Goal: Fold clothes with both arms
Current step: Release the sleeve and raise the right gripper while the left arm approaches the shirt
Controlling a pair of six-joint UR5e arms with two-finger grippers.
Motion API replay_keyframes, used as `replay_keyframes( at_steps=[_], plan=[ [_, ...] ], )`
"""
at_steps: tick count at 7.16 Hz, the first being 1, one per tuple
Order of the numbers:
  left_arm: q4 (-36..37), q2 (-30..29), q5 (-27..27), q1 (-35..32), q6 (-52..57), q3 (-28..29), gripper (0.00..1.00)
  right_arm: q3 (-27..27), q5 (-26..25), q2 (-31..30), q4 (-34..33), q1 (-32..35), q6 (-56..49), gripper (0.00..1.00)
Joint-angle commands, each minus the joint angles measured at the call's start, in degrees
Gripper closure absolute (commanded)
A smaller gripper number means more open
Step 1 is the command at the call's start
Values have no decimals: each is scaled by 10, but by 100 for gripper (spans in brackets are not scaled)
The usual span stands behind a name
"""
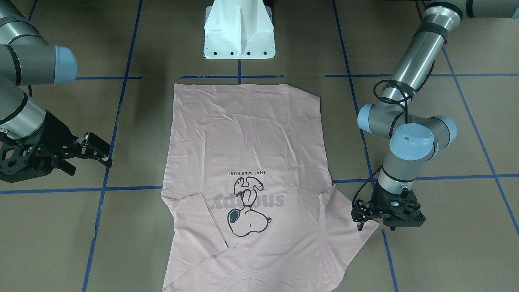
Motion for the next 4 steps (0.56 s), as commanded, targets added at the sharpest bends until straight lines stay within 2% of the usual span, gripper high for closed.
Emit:
replay_keyframes(
  at_steps=[1,3,4],
  plan=[
    [-3,1,-5,0,-4,2,7,0,0,0,0,-1,0,0],
    [-3,2,-14,-1,-5,3,18,0,-12,2,-1,-9,0,0],
    [-4,3,-23,-1,-6,3,29,-1,-13,3,-1,-10,0,0]
  ],
)
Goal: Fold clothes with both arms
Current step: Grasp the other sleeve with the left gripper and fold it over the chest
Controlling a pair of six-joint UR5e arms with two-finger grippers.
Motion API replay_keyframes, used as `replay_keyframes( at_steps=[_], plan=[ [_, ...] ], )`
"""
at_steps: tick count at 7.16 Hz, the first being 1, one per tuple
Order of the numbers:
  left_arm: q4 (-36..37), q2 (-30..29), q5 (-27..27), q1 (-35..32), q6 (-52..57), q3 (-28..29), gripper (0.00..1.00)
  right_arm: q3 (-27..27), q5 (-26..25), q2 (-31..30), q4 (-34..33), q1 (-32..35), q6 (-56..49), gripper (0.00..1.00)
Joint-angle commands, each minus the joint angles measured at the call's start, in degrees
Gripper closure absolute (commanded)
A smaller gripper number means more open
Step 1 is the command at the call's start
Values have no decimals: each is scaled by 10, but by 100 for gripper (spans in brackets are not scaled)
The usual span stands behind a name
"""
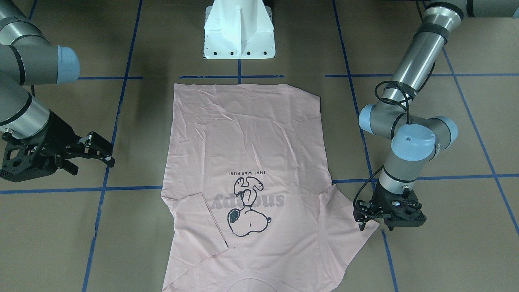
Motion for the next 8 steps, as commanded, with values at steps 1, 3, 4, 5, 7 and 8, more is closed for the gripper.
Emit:
replay_keyframes(
  at_steps=[1,3,4,5,7,8],
  plan=[
    [0,1,-12,0,0,0,42,-1,-5,1,0,-3,0,0],
    [1,2,-20,0,-5,0,58,-3,-4,1,1,-3,0,0],
    [1,1,-20,0,-5,-1,77,-8,-5,1,1,-3,-1,0],
    [4,0,-32,-2,-5,-4,100,-8,-5,2,1,-3,-1,0],
    [5,-2,-50,-8,-5,-5,100,-9,-5,1,1,-3,-1,0],
    [7,-4,-68,-11,-19,-11,100,-11,-5,0,2,-2,-1,0]
  ],
)
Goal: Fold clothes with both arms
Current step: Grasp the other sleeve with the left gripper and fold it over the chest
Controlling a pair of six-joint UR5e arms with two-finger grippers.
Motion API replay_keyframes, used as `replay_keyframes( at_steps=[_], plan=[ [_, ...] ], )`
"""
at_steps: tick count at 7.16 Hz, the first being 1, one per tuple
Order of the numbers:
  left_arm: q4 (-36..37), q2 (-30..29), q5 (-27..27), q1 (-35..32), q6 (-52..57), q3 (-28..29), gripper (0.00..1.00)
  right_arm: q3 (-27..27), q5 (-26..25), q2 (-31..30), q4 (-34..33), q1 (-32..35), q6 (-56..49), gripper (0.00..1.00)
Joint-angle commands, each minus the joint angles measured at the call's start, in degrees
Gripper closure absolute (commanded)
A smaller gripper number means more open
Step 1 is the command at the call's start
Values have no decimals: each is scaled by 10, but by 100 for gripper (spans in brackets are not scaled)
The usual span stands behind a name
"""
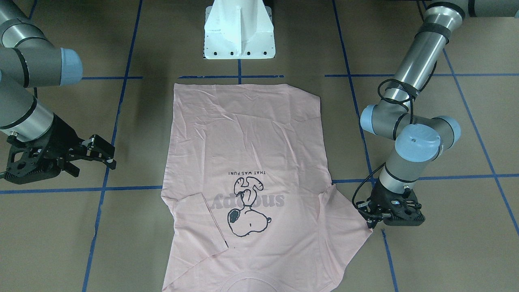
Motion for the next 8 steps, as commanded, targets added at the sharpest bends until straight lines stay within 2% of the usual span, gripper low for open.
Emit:
replay_keyframes(
  at_steps=[1,2,3,4,5,6,7,8],
  plan=[
    [22,-2,-64,-22,-18,-47,100,-8,1,-1,2,1,0,0],
    [102,-13,-112,-28,-39,-107,100,-9,1,-1,2,1,0,0],
    [125,-53,-112,-25,-108,-116,100,-9,2,-3,3,0,0,0],
    [126,-103,-100,-2,-167,-76,100,-12,2,-3,3,0,0,0],
    [124,-126,-69,17,-194,-48,100,-12,2,-2,3,0,0,0],
    [122,-170,-65,22,-206,4,100,-13,2,-2,3,-1,0,0],
    [118,-206,-35,26,-219,55,100,-12,1,0,3,-6,2,0],
    [108,-205,-19,34,-219,64,100,-12,1,1,4,-7,4,0]
  ],
)
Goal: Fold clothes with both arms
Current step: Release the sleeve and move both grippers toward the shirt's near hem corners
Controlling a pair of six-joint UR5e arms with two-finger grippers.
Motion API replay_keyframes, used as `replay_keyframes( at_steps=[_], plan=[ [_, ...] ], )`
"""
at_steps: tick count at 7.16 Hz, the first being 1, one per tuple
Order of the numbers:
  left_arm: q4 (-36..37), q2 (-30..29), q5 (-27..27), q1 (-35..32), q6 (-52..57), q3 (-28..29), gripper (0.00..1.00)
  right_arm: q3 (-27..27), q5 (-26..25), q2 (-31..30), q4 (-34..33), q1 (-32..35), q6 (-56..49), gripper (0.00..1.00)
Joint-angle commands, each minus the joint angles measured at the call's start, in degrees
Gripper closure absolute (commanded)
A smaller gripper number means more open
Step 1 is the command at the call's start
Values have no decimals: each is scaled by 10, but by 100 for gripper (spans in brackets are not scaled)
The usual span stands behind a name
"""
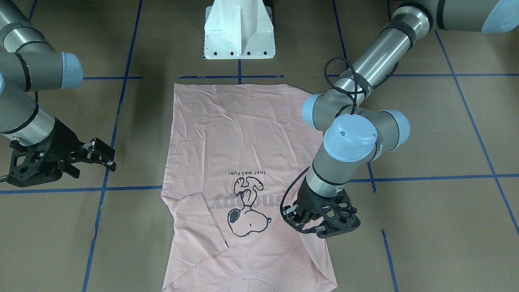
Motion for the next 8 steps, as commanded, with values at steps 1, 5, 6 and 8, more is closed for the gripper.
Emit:
replay_keyframes(
  at_steps=[1,5,6,8],
  plan=[
    [-16,-15,23,16,-7,28,100,0,-1,0,1,-6,1,0],
    [-73,10,22,24,-1,-12,0,1,-5,-1,2,-10,2,0],
    [-70,58,20,24,3,-81,0,11,-5,-2,2,-10,9,0],
    [-40,169,16,26,8,-229,0,71,-20,-27,2,-36,83,0]
  ],
)
